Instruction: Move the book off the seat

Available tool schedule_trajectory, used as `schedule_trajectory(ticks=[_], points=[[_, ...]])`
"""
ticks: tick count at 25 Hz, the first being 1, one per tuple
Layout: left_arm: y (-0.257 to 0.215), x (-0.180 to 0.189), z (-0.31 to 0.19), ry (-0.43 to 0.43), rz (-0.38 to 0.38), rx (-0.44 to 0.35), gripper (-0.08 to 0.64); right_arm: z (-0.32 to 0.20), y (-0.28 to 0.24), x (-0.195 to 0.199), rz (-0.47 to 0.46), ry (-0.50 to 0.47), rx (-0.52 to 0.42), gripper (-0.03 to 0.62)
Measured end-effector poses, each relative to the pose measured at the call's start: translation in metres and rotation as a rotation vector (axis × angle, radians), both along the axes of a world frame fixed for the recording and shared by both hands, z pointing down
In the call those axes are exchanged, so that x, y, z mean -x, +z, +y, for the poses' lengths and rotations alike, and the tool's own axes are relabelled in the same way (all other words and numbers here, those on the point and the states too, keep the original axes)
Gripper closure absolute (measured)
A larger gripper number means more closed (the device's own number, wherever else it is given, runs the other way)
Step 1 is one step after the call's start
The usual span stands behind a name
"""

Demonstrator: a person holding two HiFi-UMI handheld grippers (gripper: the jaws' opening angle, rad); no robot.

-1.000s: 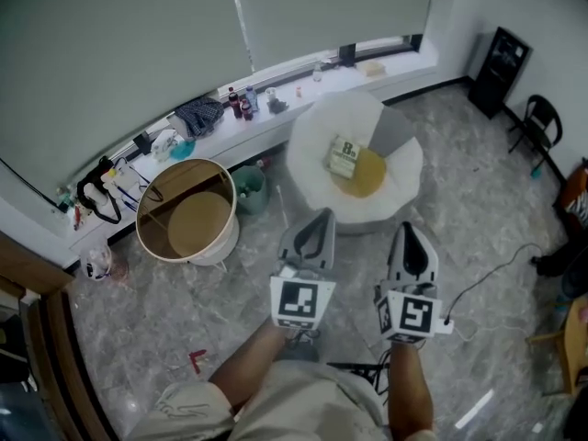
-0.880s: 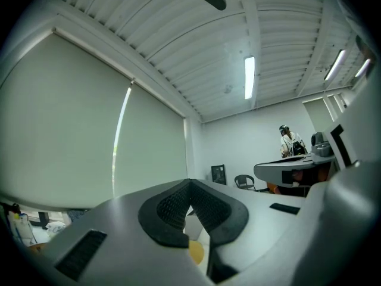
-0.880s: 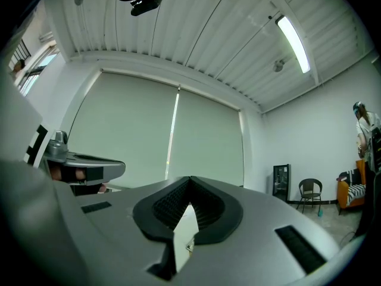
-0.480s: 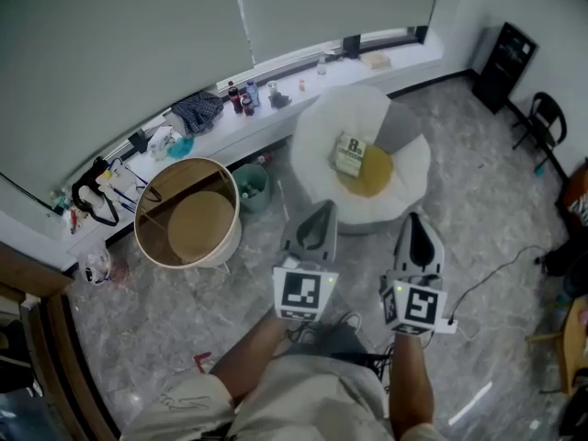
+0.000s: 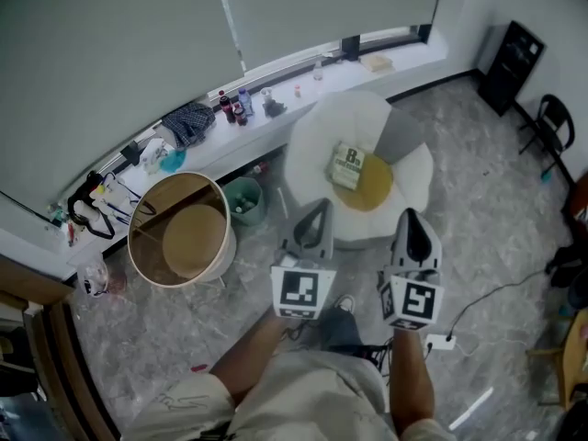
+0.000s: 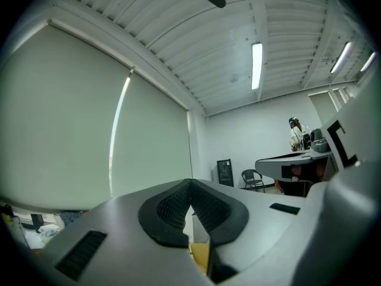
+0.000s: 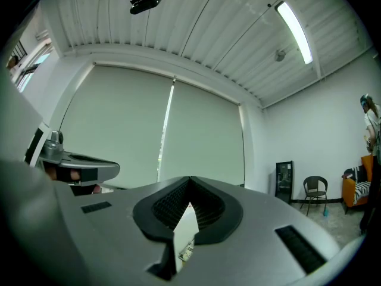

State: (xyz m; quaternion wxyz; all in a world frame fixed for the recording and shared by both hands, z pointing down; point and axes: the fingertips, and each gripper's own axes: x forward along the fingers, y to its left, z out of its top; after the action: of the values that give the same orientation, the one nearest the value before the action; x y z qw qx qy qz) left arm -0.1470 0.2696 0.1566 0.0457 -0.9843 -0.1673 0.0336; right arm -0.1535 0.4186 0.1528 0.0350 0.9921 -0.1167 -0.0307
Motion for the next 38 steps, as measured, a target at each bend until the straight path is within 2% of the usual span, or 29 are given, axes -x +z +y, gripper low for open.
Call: schedule_trajectory(ticks=[9,17,26,33,38], points=[[-0.01,-0.119,0.046,-0.031,-0.007,-0.001,0.557,0.047,-0.005,-0.123,-0.015,-0.034,-0.003,0.587],[0.002,-0.183,0.063,-0.061,-0.038,-0.016,0.557,0.07,0.014,-0.194,-0.063,-0.055,-0.025,0.586],[0.026,-0.248,0.045,-0.061,-0.066,-0.008,0.557,0.047,0.037,-0.257,-0.1,-0.067,-0.001,0.587],[0.042,-0.331,0.017,-0.023,-0.076,0.009,0.557,0.013,0.049,-0.332,-0.121,-0.038,0.031,0.586],[0.049,-0.392,-0.008,0.0,-0.092,-0.018,0.557,-0.018,0.054,-0.388,-0.153,-0.042,0.049,0.586]])
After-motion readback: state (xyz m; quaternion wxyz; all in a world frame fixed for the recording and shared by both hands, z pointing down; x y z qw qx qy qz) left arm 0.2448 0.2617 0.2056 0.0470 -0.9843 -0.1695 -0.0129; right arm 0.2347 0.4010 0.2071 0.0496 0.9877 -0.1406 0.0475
